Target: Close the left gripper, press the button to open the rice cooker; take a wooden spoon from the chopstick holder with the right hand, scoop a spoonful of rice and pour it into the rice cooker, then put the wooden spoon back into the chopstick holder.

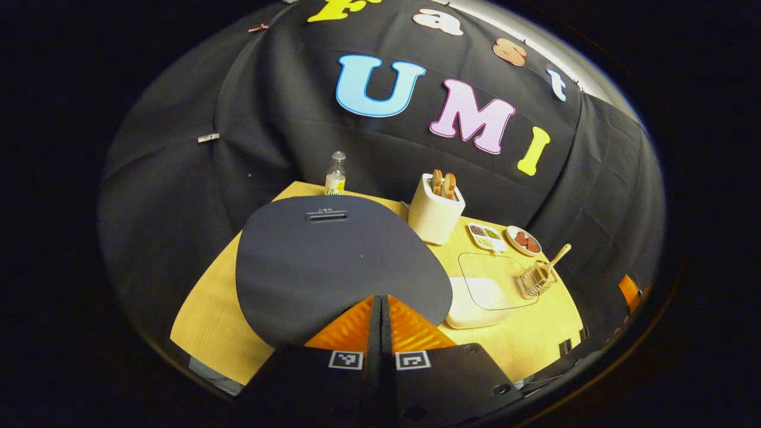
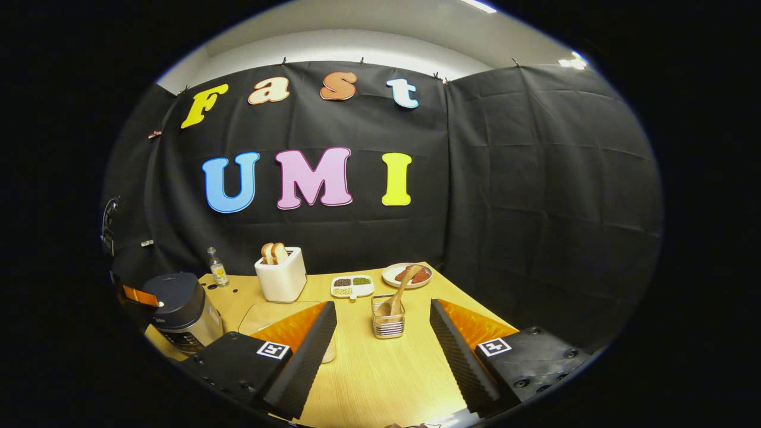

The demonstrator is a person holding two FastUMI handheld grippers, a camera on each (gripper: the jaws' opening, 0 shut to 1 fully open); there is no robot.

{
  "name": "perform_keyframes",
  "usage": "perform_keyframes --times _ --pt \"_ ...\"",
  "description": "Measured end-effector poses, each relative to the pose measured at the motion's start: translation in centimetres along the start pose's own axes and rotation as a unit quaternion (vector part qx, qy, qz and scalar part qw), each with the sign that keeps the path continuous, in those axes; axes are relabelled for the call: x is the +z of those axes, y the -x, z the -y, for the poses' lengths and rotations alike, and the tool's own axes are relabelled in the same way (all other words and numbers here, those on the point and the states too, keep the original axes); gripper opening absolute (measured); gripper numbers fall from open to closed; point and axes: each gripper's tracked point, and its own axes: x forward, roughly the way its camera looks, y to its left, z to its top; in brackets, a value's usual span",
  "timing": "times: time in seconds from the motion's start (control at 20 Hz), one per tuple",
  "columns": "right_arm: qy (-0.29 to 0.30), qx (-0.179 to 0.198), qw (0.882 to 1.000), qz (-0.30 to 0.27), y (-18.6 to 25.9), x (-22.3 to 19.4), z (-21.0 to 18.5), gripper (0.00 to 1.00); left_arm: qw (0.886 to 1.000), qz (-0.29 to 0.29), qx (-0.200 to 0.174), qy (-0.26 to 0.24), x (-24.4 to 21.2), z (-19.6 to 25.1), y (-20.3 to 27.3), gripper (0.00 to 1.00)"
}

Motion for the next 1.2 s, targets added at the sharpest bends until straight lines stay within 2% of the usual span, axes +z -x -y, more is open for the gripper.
perform_keyframes --times 0.1,0.15,0.2,0.25,0.35,0.45,0.5,0.65,0.75,0.85,0.95,1.0,1.05,1.1,1.15,1.2 --pt "-0.001 0.01 1.0 -0.006 -0.7 0.0 -0.4 0.95 1.0 0.003 0.01 0.002 0.3 0.3 0.4 0.06" --pt "-0.001 0.015 1.0 -0.006 -1.1 0.3 -0.5 0.99 1.0 0.016 0.022 0.006 1.2 0.3 -0.2 0.06" --pt "0.0 0.018 1.0 -0.007 -1.6 0.5 -0.4 0.99 0.999 0.04 0.036 0.009 3.0 0.5 1.5 0.03" --pt "0.002 0.02 1.0 -0.005 -2.0 0.7 -0.3 0.99 0.996 0.074 0.05 0.009 5.4 0.7 2.2 0.06" --pt "0.004 0.029 1.0 -0.005 -3.1 1.1 -0.1 0.99 0.985 0.154 0.076 0.002 10.4 1.5 4.6 0.06" --pt "0.009 0.037 0.999 -0.007 -4.6 1.4 0.2 0.99 0.972 0.22 0.083 -0.014 14.4 3.3 6.7 0.07" --pt "0.008 0.04 0.999 -0.006 -5.4 1.8 0.5 0.99 0.969 0.233 0.078 -0.025 14.8 4.3 7.0 0.07" --pt "-0.009 0.05 0.999 -0.011 -8.3 2.5 0.9 0.99 0.973 0.219 0.064 -0.035 13.7 6.8 5.9 0.07" --pt "-0.018 0.052 0.998 -0.018 -10.0 2.5 1.5 0.99 0.976 0.208 0.057 -0.012 12.9 8.2 5.1 0.09" --pt "-0.032 0.052 0.998 -0.031 -11.6 2.1 2.1 0.99 0.98 0.189 0.066 0.008 11.5 8.8 4.4 0.11" --pt "-0.042 0.048 0.997 -0.041 -13.4 1.7 3.2 0.98 0.982 0.175 0.07 0.016 10.2 9.7 4.1 0.14" --pt "-0.051 0.045 0.997 -0.046 -14.2 1.5 3.6 0.98 0.984 0.168 0.065 0.017 9.7 10.5 3.8 0.19" --pt "-0.063 0.045 0.996 -0.048 -15.0 1.5 4.1 0.98 0.986 0.157 0.059 0.015 8.9 11.3 3.7 0.19" --pt "-0.073 0.046 0.995 -0.051 -15.6 1.6 4.3 0.98 0.987 0.151 0.054 0.012 8.3 12.0 3.5 0.35" --pt "-0.078 0.048 0.994 -0.054 -16.5 1.6 4.5 0.98 0.987 0.149 0.053 0.009 7.9 12.4 3.5 0.37" --pt "-0.077 0.051 0.994 -0.059 -17.3 1.2 4.6 0.98 0.988 0.147 0.054 0.008 7.5 12.9 3.4 0.51"
